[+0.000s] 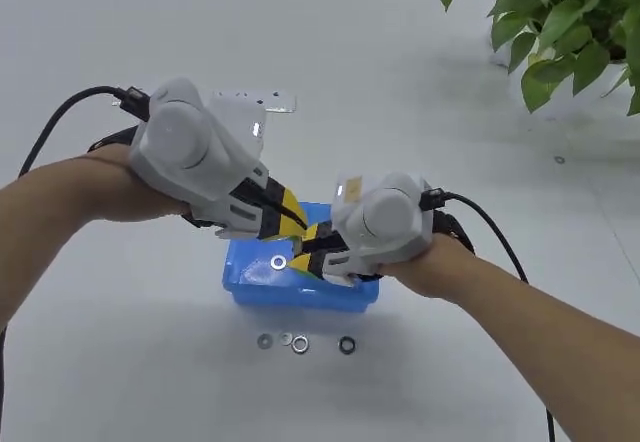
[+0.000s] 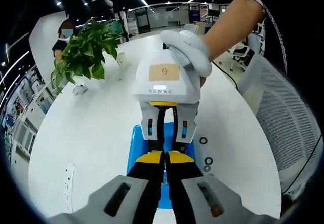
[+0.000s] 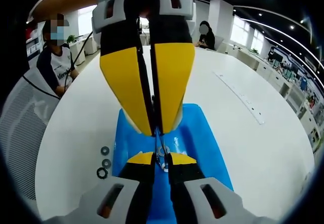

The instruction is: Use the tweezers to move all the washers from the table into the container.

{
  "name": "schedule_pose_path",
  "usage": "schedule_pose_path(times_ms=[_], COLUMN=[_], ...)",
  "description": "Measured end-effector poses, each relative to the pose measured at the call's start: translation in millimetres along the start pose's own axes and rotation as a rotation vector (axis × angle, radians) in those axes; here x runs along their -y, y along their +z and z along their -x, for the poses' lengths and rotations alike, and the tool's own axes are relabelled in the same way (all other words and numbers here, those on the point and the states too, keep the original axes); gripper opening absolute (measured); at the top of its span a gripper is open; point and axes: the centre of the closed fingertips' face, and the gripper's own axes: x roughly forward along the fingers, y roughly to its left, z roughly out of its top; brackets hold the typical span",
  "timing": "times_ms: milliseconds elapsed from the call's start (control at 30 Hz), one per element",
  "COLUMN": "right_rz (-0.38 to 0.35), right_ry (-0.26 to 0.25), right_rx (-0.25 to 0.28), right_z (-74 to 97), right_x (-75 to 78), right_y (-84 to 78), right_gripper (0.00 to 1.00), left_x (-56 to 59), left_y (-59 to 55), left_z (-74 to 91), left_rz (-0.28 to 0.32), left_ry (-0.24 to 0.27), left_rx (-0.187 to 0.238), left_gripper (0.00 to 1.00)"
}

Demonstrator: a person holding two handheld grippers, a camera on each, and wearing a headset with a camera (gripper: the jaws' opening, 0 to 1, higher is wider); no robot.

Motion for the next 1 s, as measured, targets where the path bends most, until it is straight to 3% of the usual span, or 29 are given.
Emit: schedule_pose_path(times_ms=[467, 1000], right_rz=[0.008, 0.032], right_ry=[-0.018, -0.063], right_rx=[0.013, 0.042], right_z=[10.8, 38.3], right_x=[-3.4, -13.3], right_y=[8.6, 28.2], right_gripper=[0.12, 0.12], left_x=[3.7, 17.1], left_y=[10.9, 40.9], left_z=[8.5, 26.0], left_rz=[-0.013, -0.058], left_ry=[0.0, -0.002], left_rx=[0.01, -0.001], left_gripper=[0.05, 0.05])
